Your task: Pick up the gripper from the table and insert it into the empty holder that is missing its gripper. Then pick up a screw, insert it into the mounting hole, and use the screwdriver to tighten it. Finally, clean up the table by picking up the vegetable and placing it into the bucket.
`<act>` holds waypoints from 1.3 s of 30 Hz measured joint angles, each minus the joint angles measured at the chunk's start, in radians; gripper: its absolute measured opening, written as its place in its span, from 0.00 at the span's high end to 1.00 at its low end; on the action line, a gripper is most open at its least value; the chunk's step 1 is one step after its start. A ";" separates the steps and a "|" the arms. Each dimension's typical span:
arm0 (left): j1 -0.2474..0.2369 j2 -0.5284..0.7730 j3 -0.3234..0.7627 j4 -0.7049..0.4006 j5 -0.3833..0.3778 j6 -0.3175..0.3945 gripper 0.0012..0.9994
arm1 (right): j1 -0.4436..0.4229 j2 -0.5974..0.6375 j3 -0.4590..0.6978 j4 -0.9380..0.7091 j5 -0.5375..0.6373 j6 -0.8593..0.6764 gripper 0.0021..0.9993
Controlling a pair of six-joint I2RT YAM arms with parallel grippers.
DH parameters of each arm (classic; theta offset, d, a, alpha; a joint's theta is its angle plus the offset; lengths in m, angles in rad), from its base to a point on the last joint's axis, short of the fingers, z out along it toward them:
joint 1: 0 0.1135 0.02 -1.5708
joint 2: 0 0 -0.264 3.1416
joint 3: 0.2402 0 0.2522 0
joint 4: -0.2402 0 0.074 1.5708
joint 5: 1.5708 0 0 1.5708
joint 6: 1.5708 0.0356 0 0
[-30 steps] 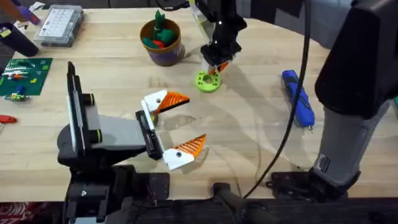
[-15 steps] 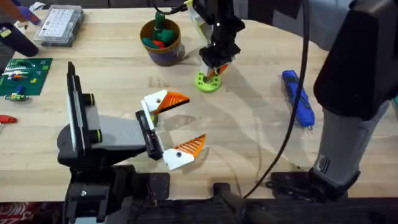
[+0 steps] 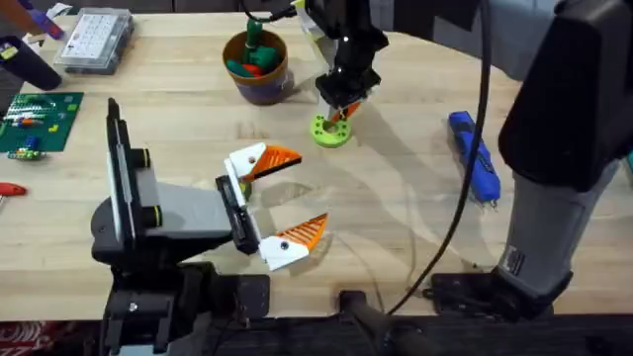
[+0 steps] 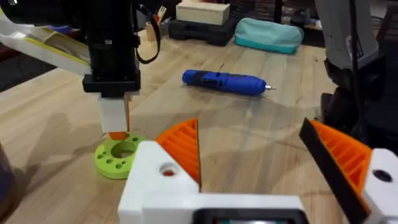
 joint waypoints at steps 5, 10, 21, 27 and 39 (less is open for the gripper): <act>0.000 0.000 0.000 0.000 0.000 0.000 0.01 | 0.000 0.001 0.000 -0.004 0.000 0.000 0.80; 0.000 0.000 0.000 0.000 0.000 0.000 0.01 | 0.000 0.001 0.000 -0.004 0.000 0.000 0.80; 0.000 0.000 0.000 0.000 0.000 0.000 0.01 | 0.000 0.001 0.000 0.001 0.000 0.000 0.81; 0.000 0.000 0.000 0.000 0.000 0.000 0.01 | 0.000 0.012 0.000 0.001 0.000 0.000 0.81; 0.000 0.000 0.000 0.000 0.000 0.000 0.01 | 0.000 0.020 0.002 0.001 0.001 0.000 0.85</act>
